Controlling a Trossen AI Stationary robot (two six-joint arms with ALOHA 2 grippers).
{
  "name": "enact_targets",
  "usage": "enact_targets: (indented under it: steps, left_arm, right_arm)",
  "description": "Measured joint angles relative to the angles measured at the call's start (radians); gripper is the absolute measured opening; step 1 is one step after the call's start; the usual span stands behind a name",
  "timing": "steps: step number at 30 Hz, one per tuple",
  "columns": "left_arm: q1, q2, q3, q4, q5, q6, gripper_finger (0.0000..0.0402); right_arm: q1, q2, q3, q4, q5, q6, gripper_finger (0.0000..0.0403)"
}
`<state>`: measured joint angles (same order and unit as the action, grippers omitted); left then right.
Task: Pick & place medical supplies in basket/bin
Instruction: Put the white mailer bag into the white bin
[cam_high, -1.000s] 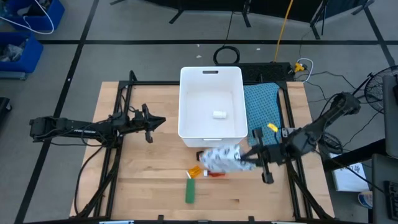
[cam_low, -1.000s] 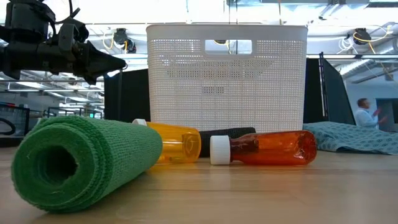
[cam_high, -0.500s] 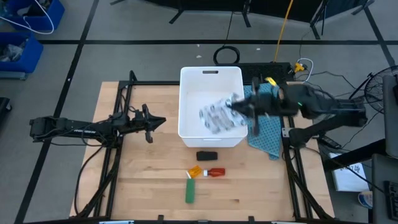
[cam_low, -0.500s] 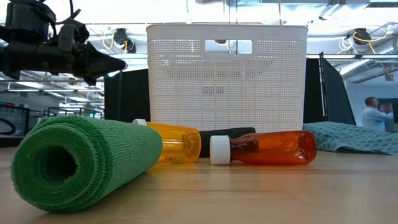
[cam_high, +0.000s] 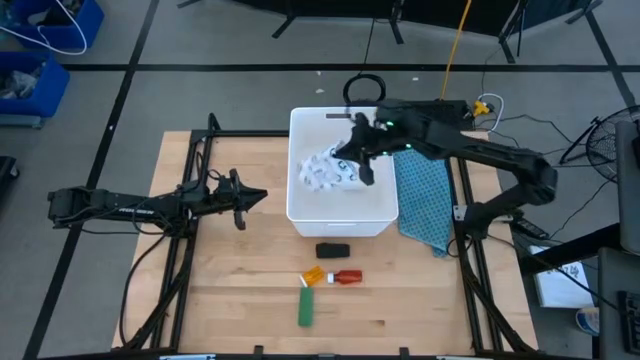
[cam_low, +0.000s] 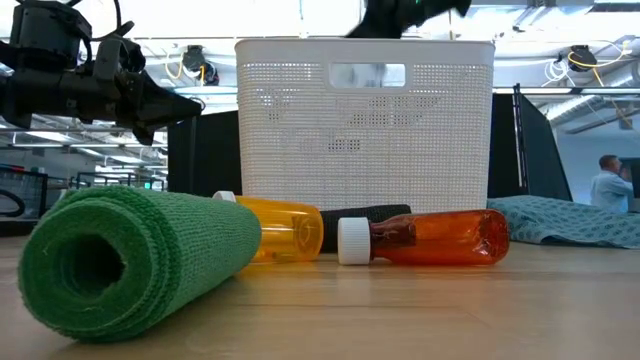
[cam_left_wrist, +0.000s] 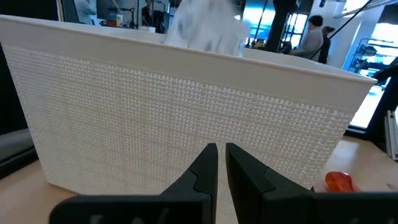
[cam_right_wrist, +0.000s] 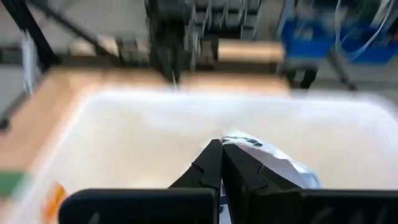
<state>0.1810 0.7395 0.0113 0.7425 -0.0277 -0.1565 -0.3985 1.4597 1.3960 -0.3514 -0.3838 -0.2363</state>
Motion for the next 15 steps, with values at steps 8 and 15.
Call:
enact_targets:
  steps: [8,15]
  left_arm:
    - [0.0,0.0,0.0,0.004,-0.032,0.086,0.0037]
    - [0.0,0.0,0.0,0.031,-0.1,0.197,0.0037]
  right_arm:
    - [-0.083,0.178,0.0,-0.093,-0.003,-0.101,0.0]
    - [-0.158,0.308,0.0,-0.117,0.149,-0.106,0.0]
